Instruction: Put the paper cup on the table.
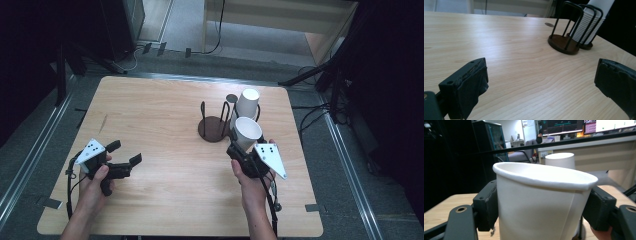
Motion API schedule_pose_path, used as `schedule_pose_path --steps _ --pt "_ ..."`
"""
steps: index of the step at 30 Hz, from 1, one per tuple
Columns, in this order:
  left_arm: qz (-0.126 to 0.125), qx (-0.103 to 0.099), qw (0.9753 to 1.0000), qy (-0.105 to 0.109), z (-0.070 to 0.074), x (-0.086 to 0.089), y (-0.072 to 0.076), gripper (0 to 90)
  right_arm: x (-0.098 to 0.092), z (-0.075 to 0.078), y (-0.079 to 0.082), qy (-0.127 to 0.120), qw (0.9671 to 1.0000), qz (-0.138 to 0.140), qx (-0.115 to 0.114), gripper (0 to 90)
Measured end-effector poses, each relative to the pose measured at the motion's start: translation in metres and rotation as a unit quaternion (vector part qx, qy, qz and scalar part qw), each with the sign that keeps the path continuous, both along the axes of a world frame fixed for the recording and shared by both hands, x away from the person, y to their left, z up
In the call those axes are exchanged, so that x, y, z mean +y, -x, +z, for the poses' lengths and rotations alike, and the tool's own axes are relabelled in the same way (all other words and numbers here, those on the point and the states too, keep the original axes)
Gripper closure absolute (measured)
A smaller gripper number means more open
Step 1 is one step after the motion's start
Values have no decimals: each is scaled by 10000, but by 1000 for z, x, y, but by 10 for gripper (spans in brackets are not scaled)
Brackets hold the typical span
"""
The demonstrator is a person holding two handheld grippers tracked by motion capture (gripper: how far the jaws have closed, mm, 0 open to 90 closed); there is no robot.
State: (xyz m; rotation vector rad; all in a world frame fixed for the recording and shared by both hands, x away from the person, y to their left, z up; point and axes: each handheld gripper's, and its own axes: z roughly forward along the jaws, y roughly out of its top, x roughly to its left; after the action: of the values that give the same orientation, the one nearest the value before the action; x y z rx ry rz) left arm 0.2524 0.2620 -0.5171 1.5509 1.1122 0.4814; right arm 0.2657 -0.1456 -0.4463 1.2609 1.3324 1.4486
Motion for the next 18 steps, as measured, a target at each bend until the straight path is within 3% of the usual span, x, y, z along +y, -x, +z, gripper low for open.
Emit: schedule_pose_path --steps 4,5,10,15,18 --pt "189 1 9998 -38 -3 8 1 0 -5 -6 -3 36 10000 -73 -47 250" --pt "262 17 9996 -46 -5 13 1 0 -9 -9 -4 67 9998 -83 -151 251" --pt "376 -8 9993 -85 -8 18 2 0 -16 -15 -9 205 9997 -96 -129 252" --pt "646 -189 9970 -381 -13 20 7 0 -27 -23 -16 394 9990 -125 -163 253" --pt "711 -181 9969 -283 -15 24 8 0 -32 -28 -20 450 9987 -144 -188 253"
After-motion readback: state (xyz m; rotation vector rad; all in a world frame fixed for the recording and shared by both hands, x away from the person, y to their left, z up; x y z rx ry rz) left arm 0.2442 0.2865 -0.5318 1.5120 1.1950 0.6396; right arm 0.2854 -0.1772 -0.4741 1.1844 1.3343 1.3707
